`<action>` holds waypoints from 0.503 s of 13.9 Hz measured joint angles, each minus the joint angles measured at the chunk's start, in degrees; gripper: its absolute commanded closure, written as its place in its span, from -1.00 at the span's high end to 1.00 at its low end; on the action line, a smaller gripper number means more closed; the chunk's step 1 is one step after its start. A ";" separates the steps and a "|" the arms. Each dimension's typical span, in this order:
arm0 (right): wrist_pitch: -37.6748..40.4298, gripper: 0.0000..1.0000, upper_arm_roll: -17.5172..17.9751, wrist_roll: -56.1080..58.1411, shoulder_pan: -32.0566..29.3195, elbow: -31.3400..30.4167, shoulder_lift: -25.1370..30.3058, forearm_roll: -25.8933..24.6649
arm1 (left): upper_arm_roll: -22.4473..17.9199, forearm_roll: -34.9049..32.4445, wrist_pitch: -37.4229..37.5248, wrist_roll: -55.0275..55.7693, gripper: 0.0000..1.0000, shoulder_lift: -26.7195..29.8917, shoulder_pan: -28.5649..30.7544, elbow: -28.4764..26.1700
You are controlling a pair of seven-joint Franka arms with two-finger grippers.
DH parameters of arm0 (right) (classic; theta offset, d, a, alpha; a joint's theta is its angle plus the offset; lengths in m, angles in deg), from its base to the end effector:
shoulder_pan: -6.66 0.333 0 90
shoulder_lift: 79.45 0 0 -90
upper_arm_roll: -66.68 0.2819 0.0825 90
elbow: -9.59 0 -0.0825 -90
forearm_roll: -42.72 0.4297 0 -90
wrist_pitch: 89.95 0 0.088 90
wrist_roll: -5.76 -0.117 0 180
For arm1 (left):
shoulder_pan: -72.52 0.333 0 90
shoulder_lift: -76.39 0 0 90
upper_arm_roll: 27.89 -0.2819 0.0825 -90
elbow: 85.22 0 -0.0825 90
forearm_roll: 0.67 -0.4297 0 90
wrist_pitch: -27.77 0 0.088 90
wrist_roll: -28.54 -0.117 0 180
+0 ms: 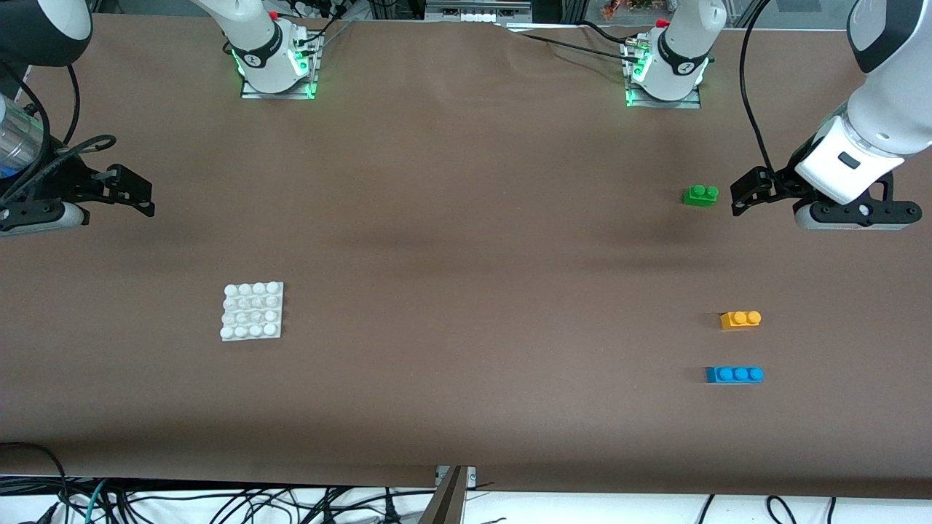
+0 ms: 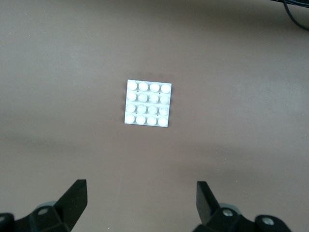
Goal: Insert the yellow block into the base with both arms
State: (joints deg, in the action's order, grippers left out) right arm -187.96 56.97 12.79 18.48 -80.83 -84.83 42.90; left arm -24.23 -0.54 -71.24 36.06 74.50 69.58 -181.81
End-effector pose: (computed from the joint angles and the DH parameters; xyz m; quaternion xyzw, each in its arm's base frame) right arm 0.6360 0.0274 0.5319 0.9966 0.0800 0.0197 0.0072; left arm 0.6139 -0.0709 0.5141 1.0000 0.0082 0.0044 0.0027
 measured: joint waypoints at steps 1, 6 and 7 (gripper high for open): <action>0.00 1.00 0.00 0.00 0.00 0.00 0.00 0.00 | 0.00 0.00 0.06 0.00 1.00 -0.02 0.00 0.02; -0.02 1.00 0.00 0.00 0.00 0.00 0.00 0.00 | -0.08 0.00 0.22 0.00 1.00 -0.08 0.44 0.16; -0.03 1.00 0.00 0.00 0.00 0.00 0.00 0.00 | -0.08 0.00 0.26 0.00 1.00 -0.08 0.65 0.27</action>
State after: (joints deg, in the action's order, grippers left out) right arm -187.99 56.97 12.79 18.48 -80.83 -84.84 42.90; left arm -24.31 -0.54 -70.98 36.06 74.42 70.22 -181.54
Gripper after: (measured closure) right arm 0.000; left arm 0.000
